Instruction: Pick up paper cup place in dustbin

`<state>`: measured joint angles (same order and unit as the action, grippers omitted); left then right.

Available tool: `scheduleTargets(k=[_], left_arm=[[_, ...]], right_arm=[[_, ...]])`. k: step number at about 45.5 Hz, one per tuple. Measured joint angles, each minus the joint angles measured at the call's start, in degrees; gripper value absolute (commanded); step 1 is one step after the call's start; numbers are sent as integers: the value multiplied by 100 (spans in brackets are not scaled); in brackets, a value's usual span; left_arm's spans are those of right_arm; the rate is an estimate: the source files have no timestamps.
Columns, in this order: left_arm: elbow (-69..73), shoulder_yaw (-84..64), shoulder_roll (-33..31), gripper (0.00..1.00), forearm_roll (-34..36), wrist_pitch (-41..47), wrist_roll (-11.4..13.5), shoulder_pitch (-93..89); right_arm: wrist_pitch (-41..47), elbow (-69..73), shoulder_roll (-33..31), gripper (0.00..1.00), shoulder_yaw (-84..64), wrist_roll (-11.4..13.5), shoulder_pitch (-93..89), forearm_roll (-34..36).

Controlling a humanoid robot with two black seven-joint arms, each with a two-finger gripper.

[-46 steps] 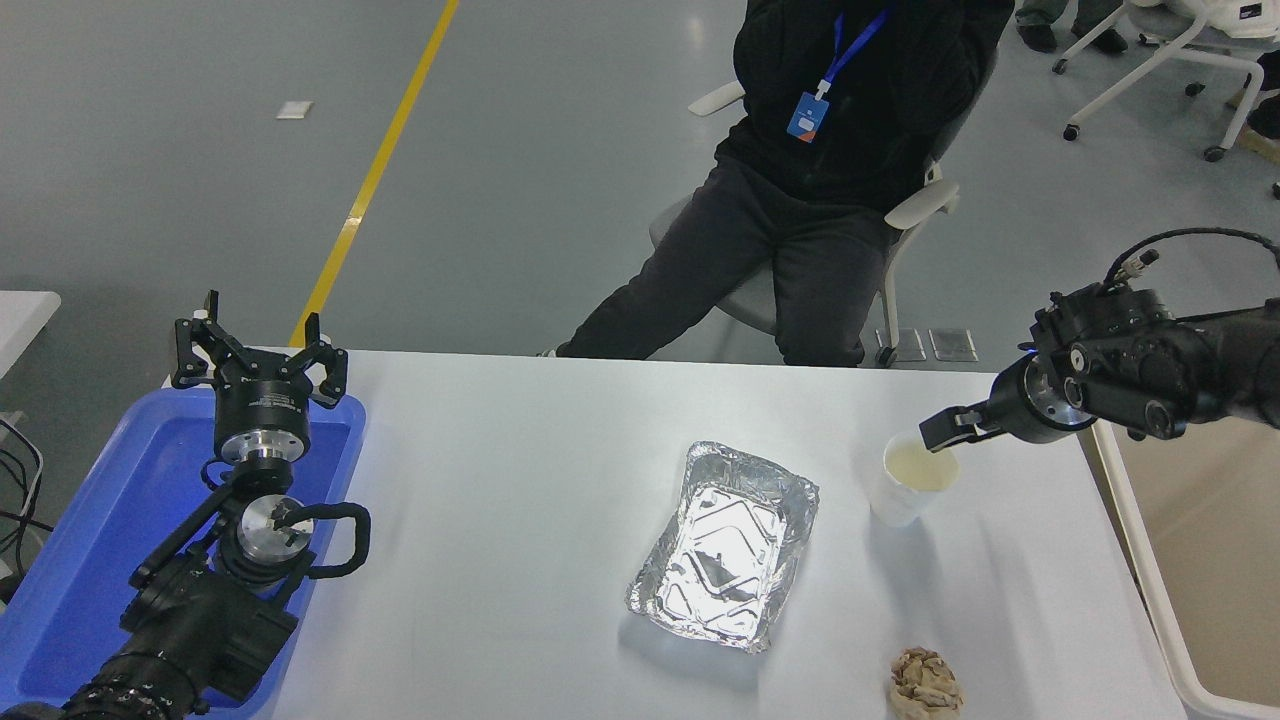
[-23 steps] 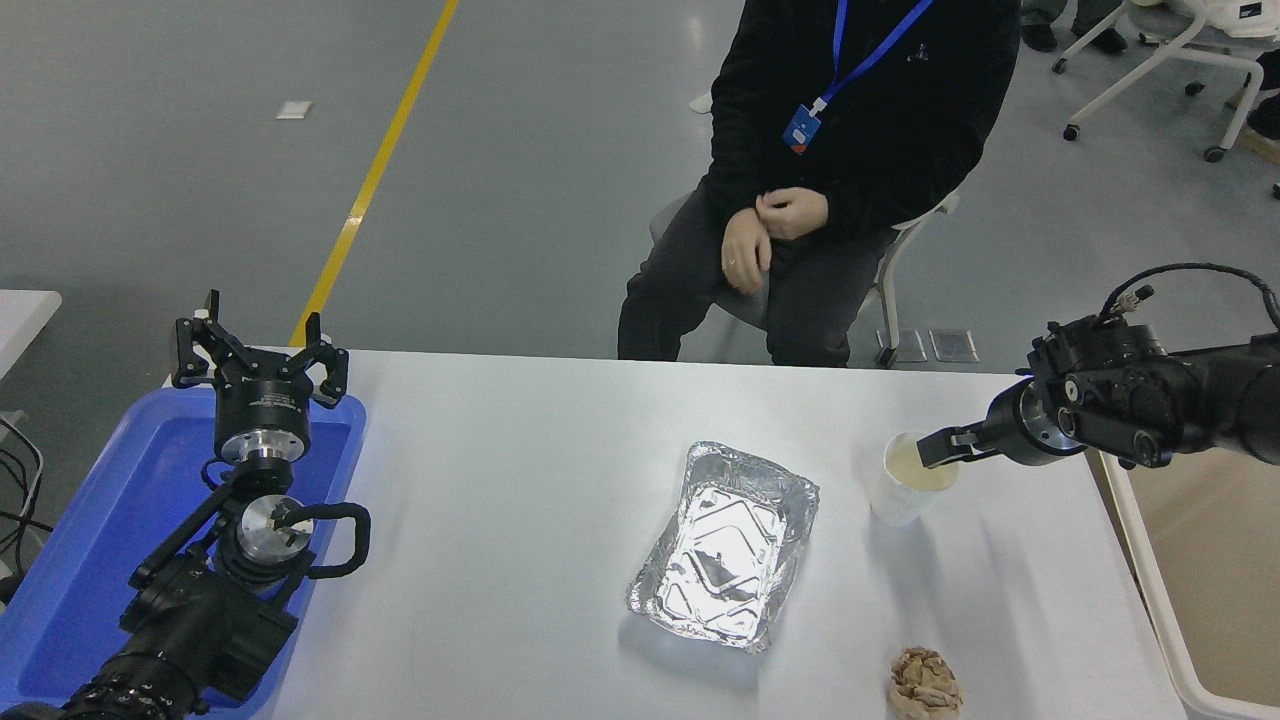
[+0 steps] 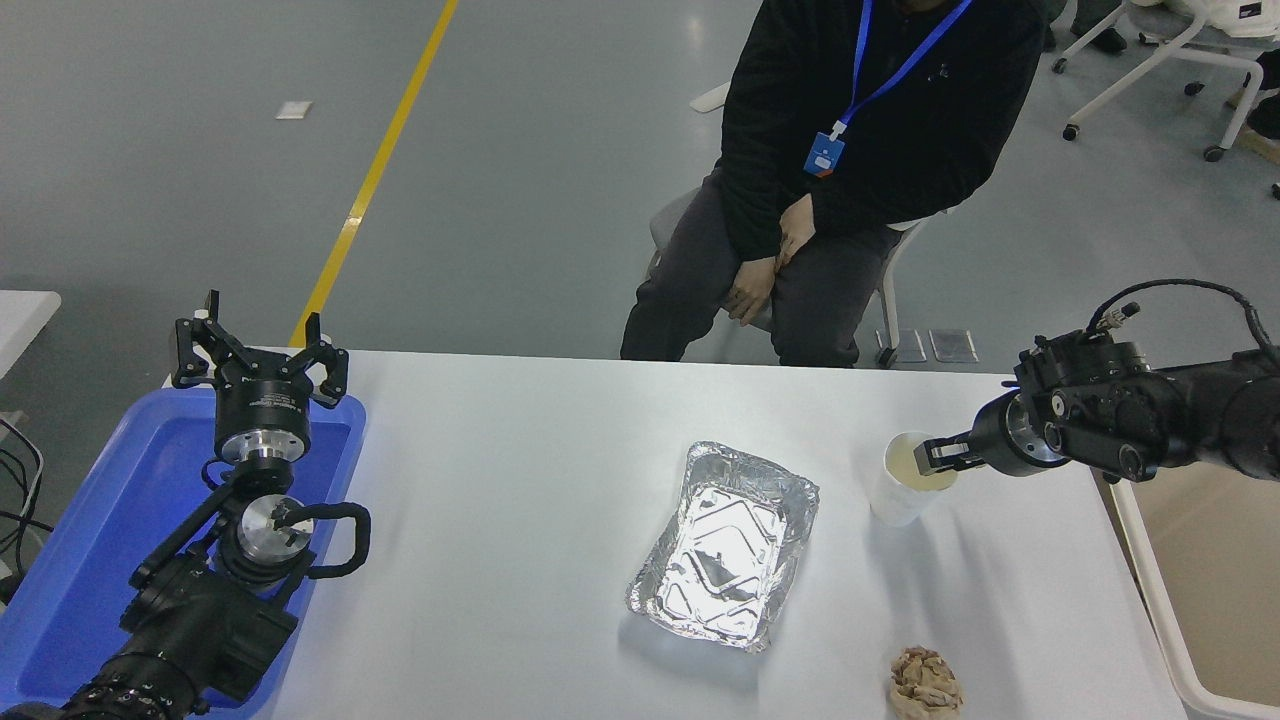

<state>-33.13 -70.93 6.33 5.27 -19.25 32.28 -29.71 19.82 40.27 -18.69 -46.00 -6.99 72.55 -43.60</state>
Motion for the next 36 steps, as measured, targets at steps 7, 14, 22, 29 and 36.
scheduleTargets(k=[7, 14, 22, 29, 36], left_arm=[[0, 0, 0, 99, 0, 0, 0, 0], [0, 0, 0, 99, 0, 0, 0, 0], [0, 0, 0, 99, 0, 0, 0, 0], [0, 0, 0, 99, 0, 0, 1, 0], [0, 0, 0, 99, 0, 0, 3, 0]], right_arm=[[-6, -1, 3, 0, 1, 0, -11, -13], [-10, -1, 4, 0, 1, 3, -15, -18], [5, 12, 27, 0, 2, 13, 3, -18], [42, 44, 11, 0, 3, 13, 94, 26], [157, 227, -182, 0, -1, 13, 383, 60]])
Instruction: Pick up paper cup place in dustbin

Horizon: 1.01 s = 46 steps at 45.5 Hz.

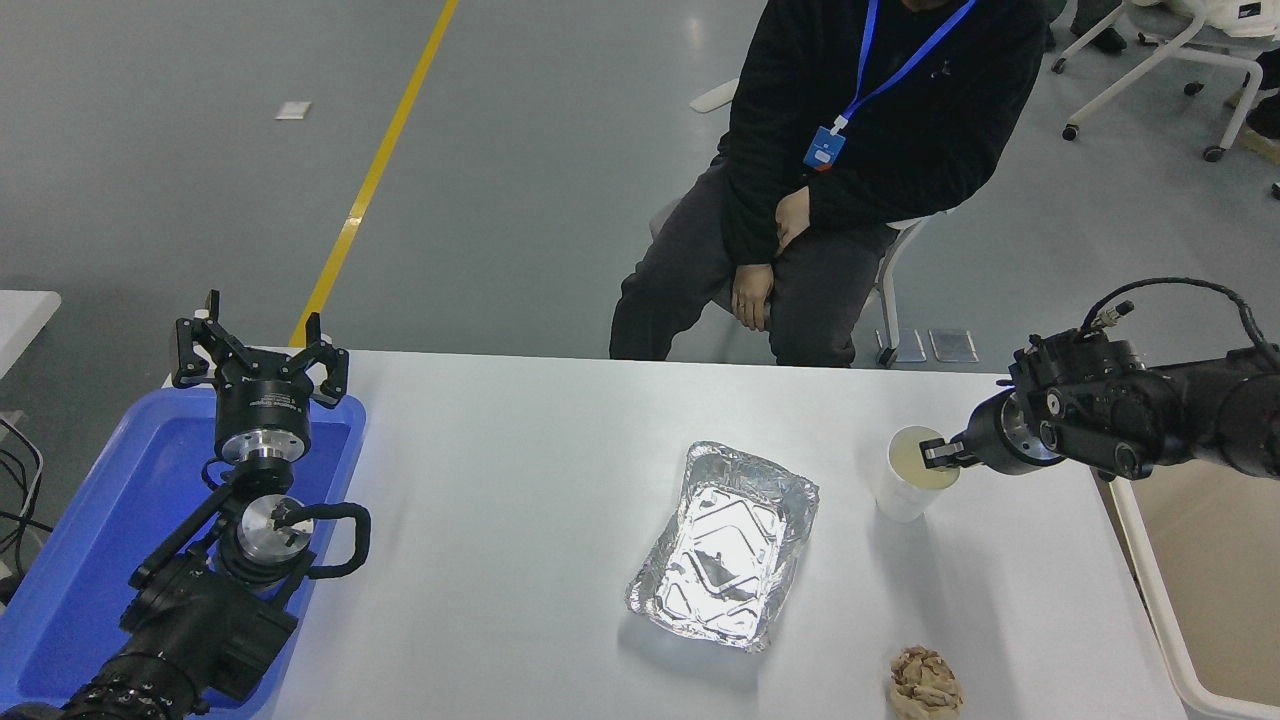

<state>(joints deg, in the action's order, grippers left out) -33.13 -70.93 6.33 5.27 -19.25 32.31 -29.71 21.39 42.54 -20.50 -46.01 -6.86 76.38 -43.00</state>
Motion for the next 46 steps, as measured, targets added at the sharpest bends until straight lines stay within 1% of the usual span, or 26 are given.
scheduleTargets(k=[11, 29, 46], left_arm=[[0, 0, 1, 99, 0, 0, 1, 0], [0, -1, 2, 99, 0, 0, -5, -1], [0, -2, 7, 99, 0, 0, -4, 0]], right_arm=[[311, 756, -569, 0, -87, -5, 962, 16], [1312, 1888, -1270, 0, -629, -1, 3333, 28], [1771, 2241, -1790, 0, -1156, 3, 4653, 161]])
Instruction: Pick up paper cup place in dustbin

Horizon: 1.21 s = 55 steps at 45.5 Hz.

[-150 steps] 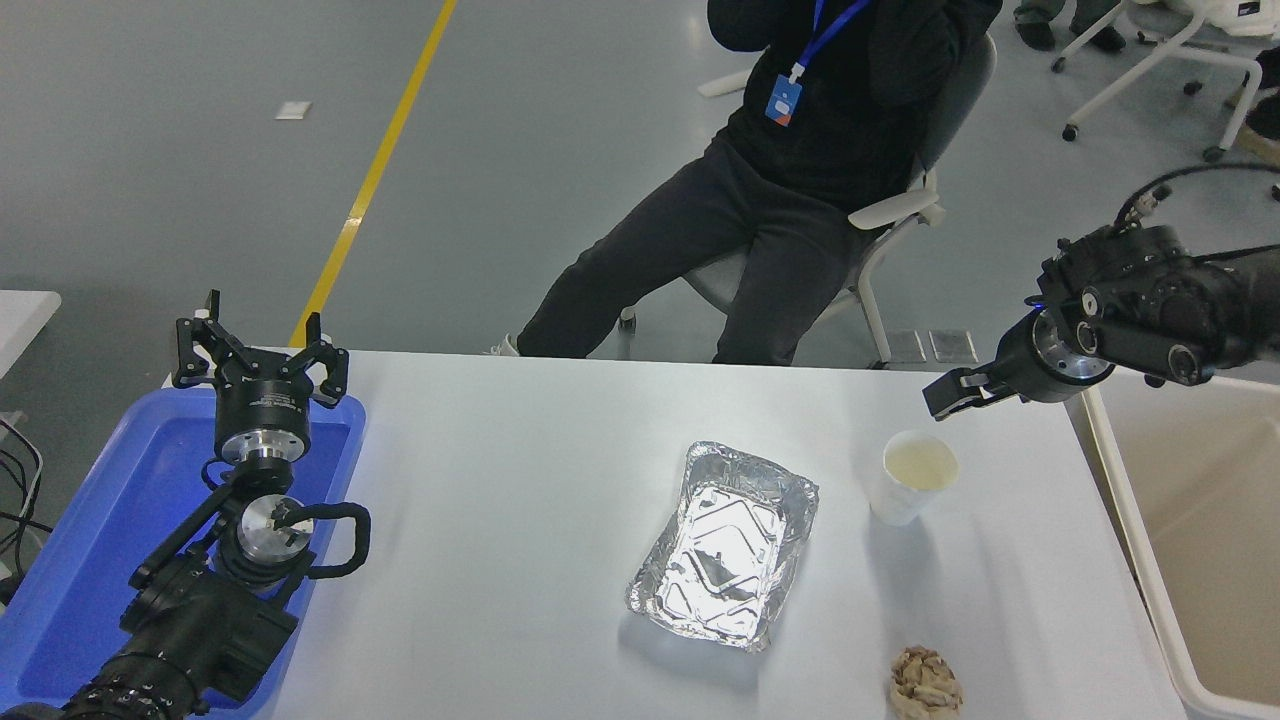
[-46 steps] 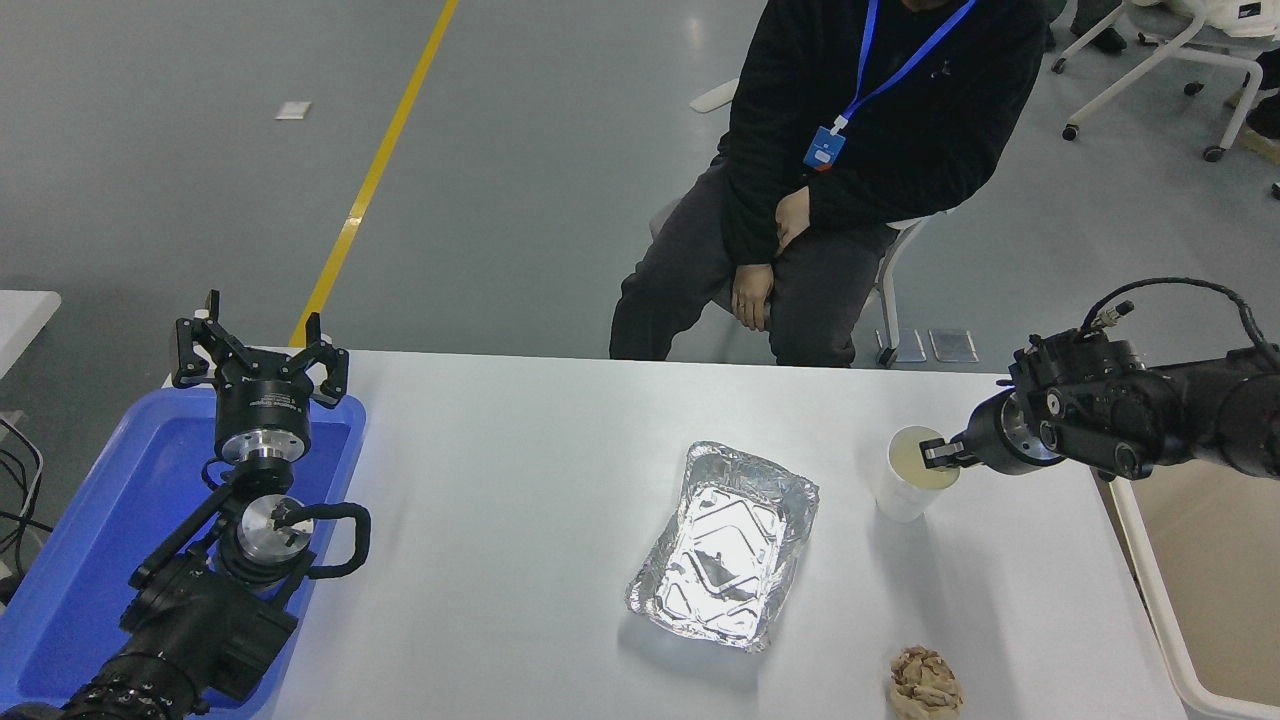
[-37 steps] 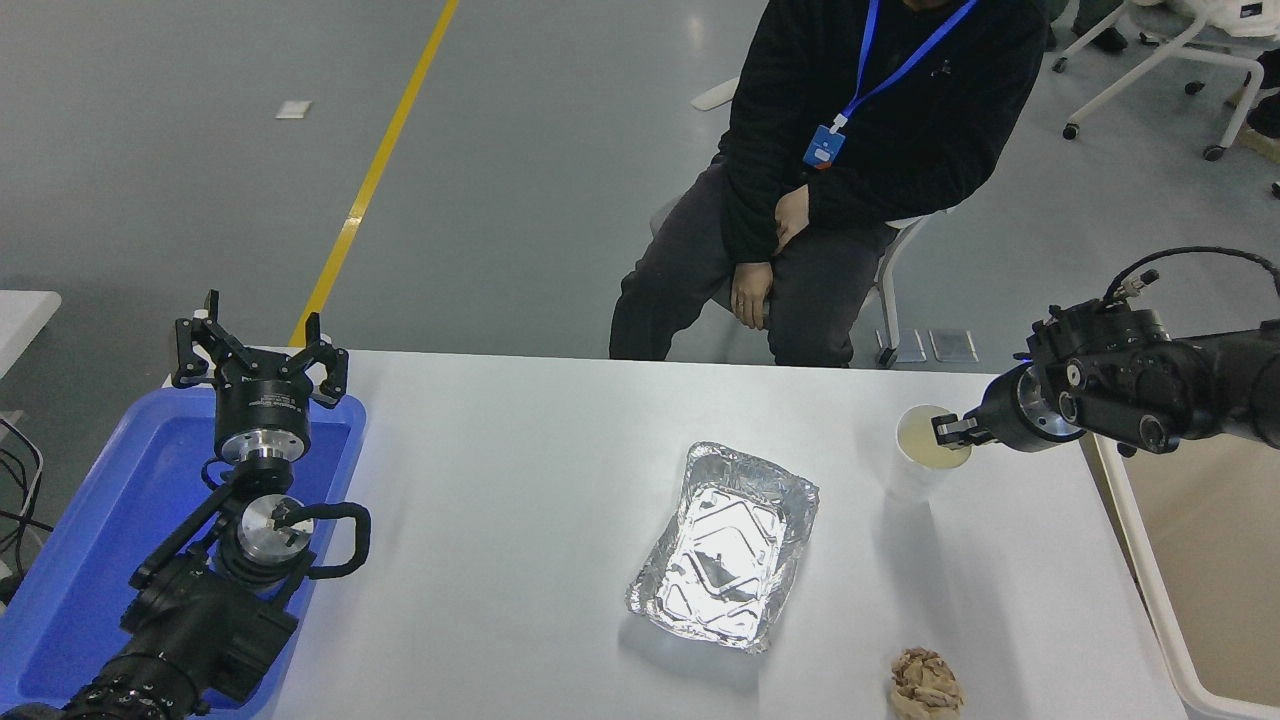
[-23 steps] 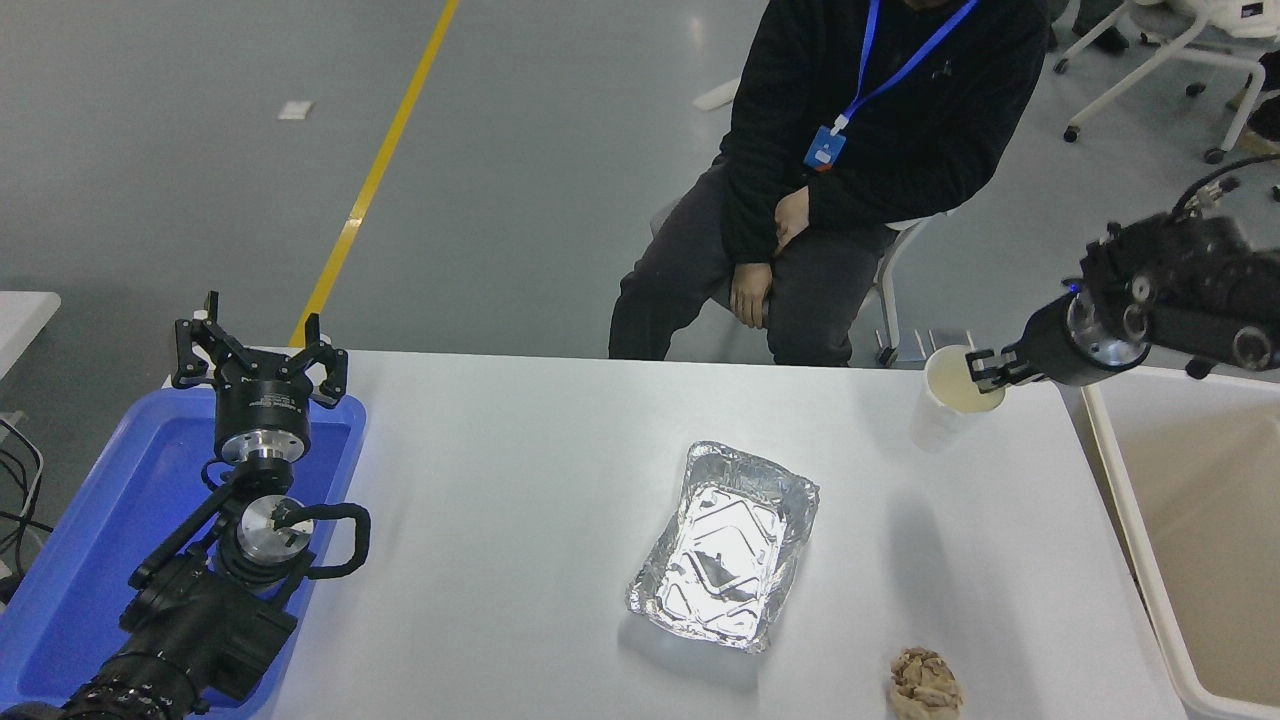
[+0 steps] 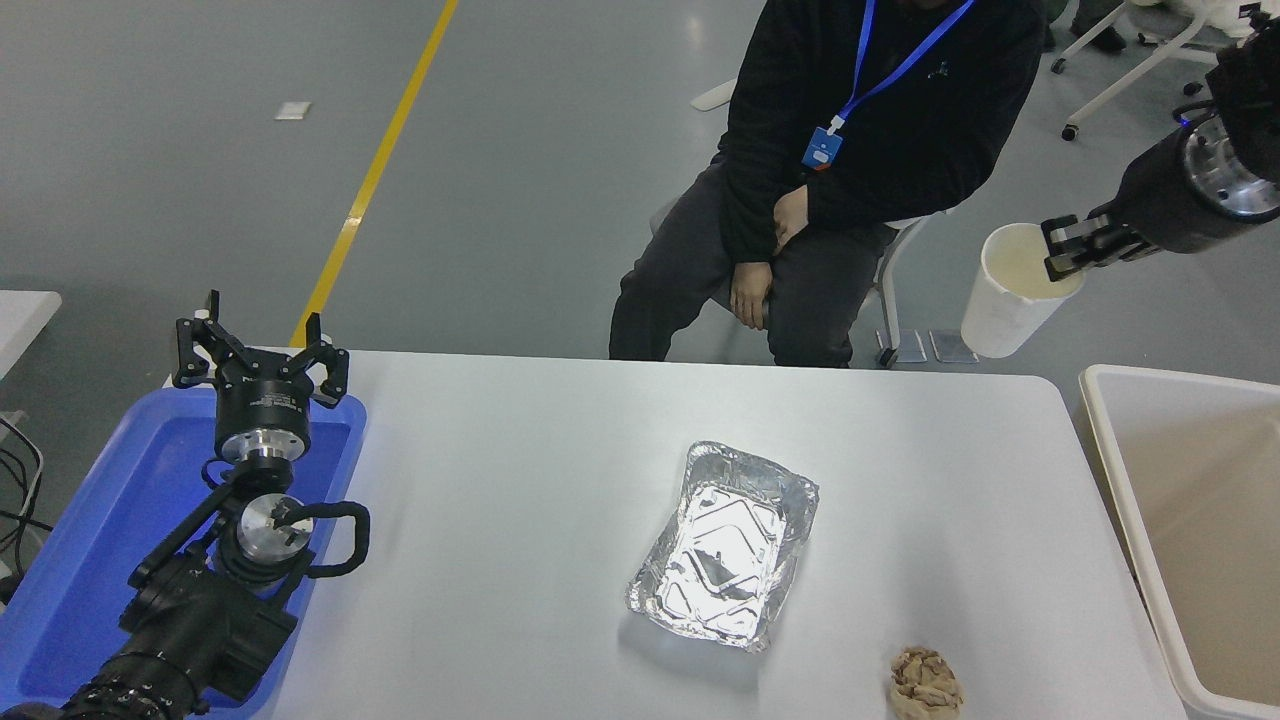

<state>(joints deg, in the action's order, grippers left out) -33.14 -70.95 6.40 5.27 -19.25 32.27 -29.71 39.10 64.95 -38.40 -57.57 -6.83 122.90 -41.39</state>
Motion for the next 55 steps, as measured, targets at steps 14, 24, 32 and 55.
scheduleTargets(k=[14, 24, 32, 55], left_arm=[[0, -2, 2, 99, 0, 0, 1, 1], [0, -3, 3, 99, 0, 0, 1, 1], [1, -2, 2, 99, 0, 0, 0, 0], [-1, -1, 2, 99, -1, 0, 1, -1]], right_arm=[[-263, -550, -887, 0, -270, 74, 347, 176], [-1364, -1478, -1540, 0, -124, 116, -608, 1081], [-2358, -2208, -1772, 0, 249, 128, -1789, 2114], [-3690, -5328, -588, 0, 3456, 277, -6392, 4432]])
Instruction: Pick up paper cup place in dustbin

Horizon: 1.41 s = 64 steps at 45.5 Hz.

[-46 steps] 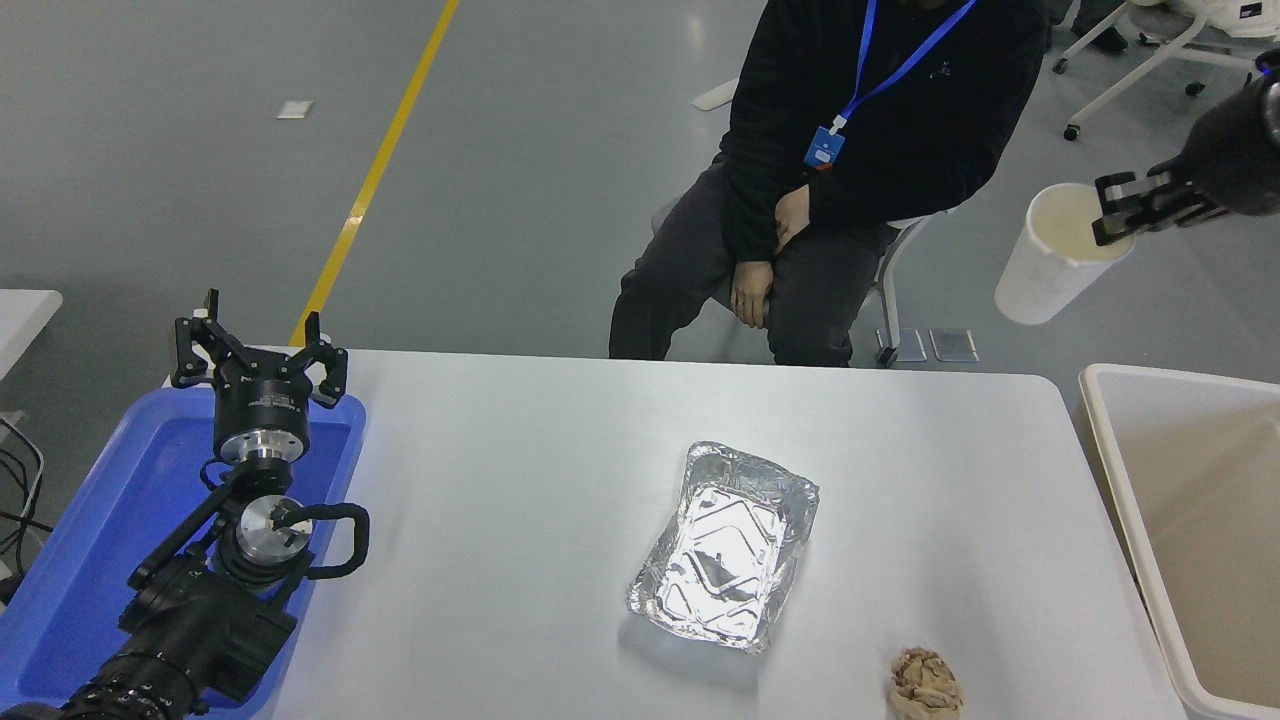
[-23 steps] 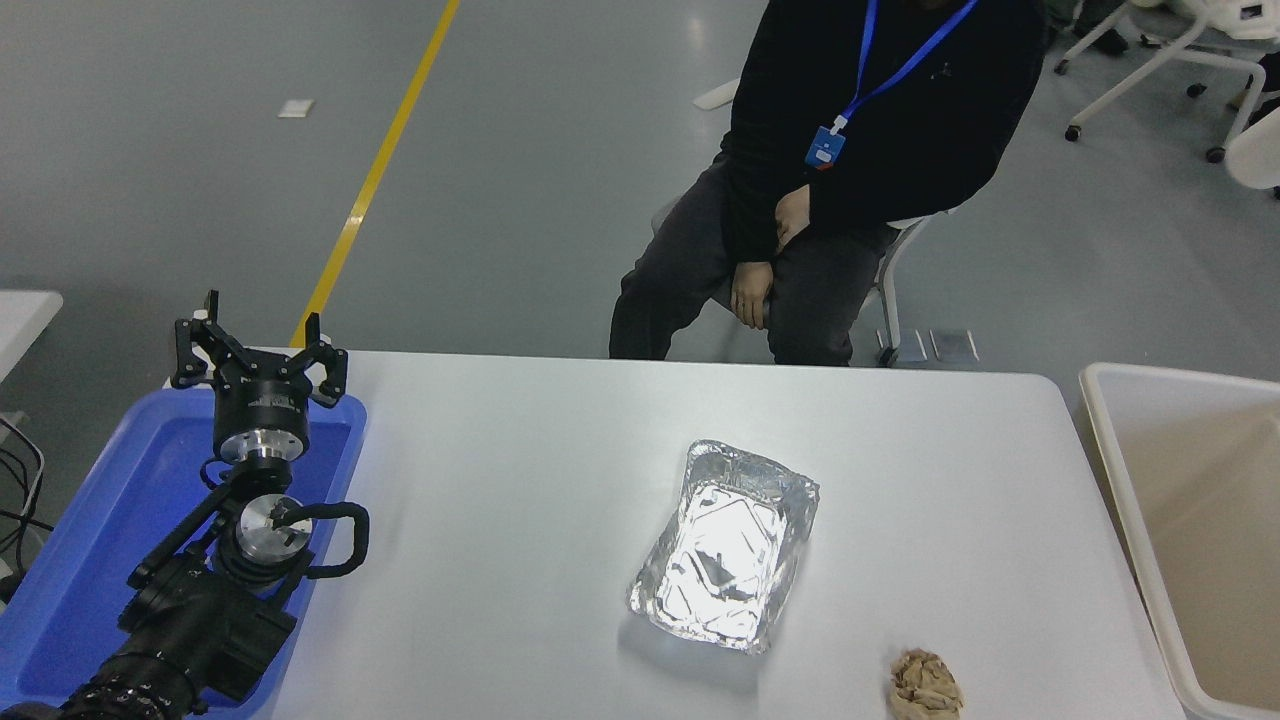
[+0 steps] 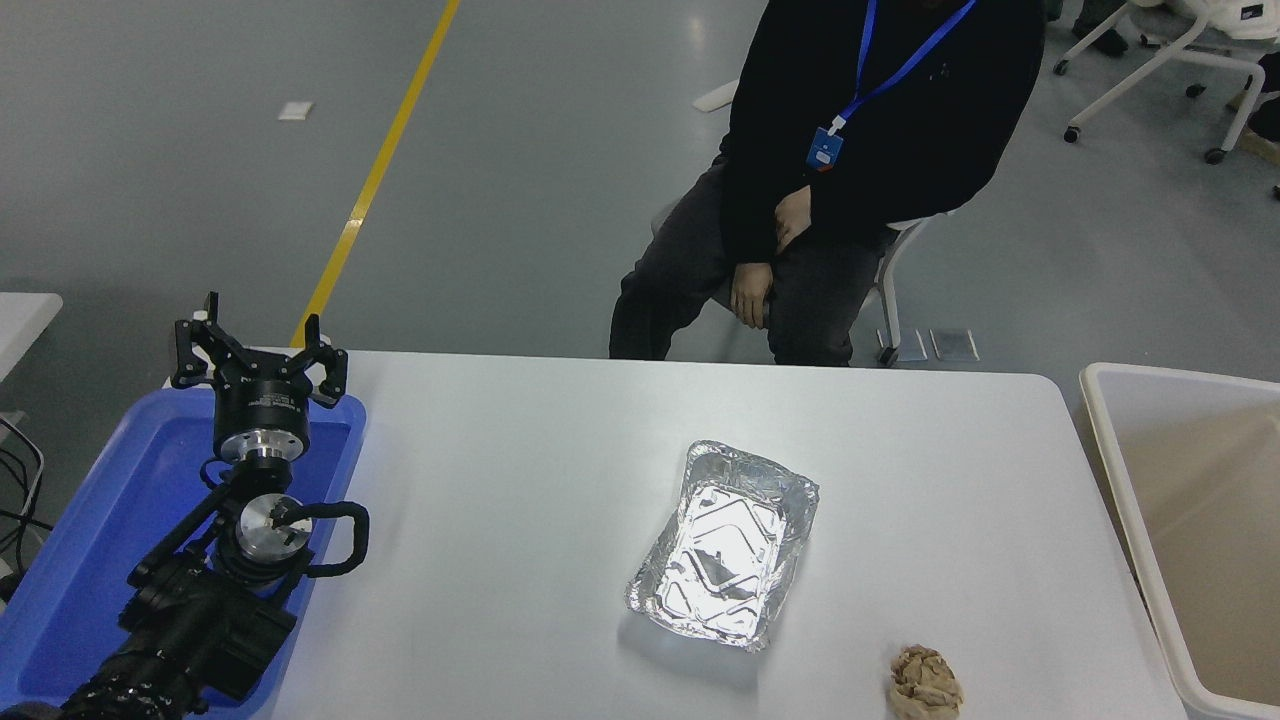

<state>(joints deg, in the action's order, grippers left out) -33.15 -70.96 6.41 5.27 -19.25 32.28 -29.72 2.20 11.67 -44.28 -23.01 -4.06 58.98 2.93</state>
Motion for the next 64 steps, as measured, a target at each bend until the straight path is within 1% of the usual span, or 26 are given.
scheduleTargets(k=[8, 15, 25, 37, 39, 42, 49, 50, 52, 53, 54, 55, 58, 59, 61, 62, 63, 64], left_arm=[[2, 0, 0, 99, -5, 0, 0, 1], [2, 0, 0, 99, -7, 0, -1, 1], [2, 0, 1, 99, -8, 0, -2, 1], [2, -1, 0, 99, -8, 0, -2, 1], [2, -1, 0, 99, -8, 0, -2, 1], [2, -1, 0, 99, -8, 0, -2, 1], [2, -1, 0, 99, -8, 0, -2, 1], [2, -1, 0, 99, -8, 0, -2, 1], [2, -1, 0, 99, -8, 0, -1, 1], [2, 0, 0, 99, -8, 0, -1, 1], [2, 0, 0, 99, -8, 0, -1, 1], [2, 0, 0, 99, -8, 0, -1, 1], [2, 1, 0, 99, -8, 0, 1, 1], [2, 1, 0, 99, -8, 0, 1, 1], [2, 1, 0, 99, -8, 1, 1, 1], [2, 1, 0, 99, -8, 1, 1, 1], [2, 1, 0, 99, -8, 1, 1, 1], [2, 1, 0, 99, -8, 1, 1, 1]], right_arm=[[-139, -869, 674, 0, 1304, 139, -1085, 203], [-236, -1191, 1140, 0, 2240, 220, -1795, 282], [-310, -1386, 1747, 0, 3052, 275, -2573, 337], [-340, -1447, 2084, 0, 3370, 291, -2966, 357], [-345, -1449, 2107, 5, 3392, 294, -2997, 358], [-351, -1459, 2140, 9, 3423, 295, -3034, 362], [-353, -1465, 2187, 11, 3464, 296, -3089, 363], [-353, -1467, 2191, 13, 3471, 296, -3094, 364], [-353, -1469, 2198, 20, 3478, 296, -3102, 364], [-353, -1469, 2201, 28, 3482, 296, -3106, 364], [-353, -1470, 2203, 43, 3486, 296, -3110, 364], [-353, -1472, 2205, 52, 3489, 296, -3112, 364], [-353, -1475, 2210, 61, 3496, 295, -3119, 365], [-353, -1477, 2211, 68, 3499, 295, -3120, 365], [-356, -1480, 2213, 89, 3510, 295, -3121, 367], [-357, -1481, 2213, 96, 3515, 295, -3122, 367], [-357, -1482, 2214, 100, 3520, 295, -3124, 367], [-358, -1483, 2215, 100, 3527, 294, -3125, 368]])
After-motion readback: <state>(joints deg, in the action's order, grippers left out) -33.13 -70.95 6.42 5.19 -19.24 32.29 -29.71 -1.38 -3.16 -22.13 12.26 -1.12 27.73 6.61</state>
